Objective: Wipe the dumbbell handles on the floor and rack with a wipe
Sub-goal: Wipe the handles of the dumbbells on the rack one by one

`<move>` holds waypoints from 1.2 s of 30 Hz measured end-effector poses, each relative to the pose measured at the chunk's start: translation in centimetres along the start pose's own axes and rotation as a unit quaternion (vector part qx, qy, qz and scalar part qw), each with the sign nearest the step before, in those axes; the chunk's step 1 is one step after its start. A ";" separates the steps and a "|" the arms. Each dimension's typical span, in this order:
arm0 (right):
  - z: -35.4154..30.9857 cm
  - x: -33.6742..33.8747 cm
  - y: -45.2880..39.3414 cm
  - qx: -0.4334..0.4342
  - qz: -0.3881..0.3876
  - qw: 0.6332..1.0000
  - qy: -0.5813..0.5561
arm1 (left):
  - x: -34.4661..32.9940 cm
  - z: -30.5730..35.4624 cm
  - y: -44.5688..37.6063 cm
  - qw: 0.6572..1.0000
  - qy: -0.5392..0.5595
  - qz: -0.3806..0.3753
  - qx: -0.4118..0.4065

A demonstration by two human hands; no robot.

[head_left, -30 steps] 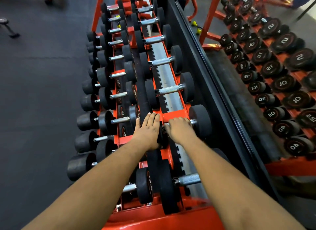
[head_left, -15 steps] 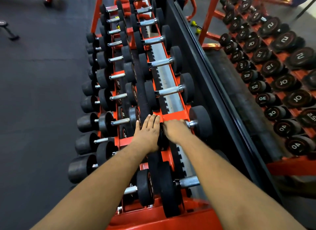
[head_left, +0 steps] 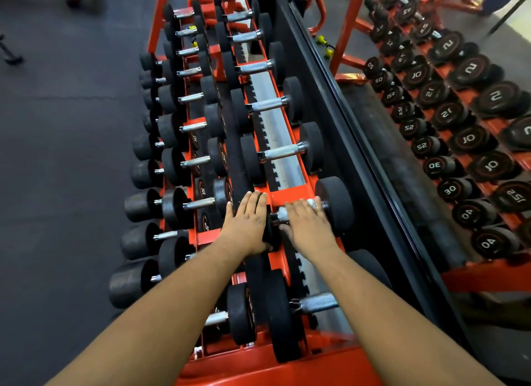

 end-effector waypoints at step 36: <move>-4.0 -2.7 17.6 0.030 -0.128 0.989 -0.068 | -8.3 6.6 14.1 0.992 0.061 0.039 -0.101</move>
Point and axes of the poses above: each hand's wrist, its own y-axis away from the middle knuckle, its own x-axis out of the back of the hand, z = x × y, the point moved 7 cm from there along -y, towards the middle knuckle, and after that the axes turned 6 degrees about -z, right-handed, at the moved point
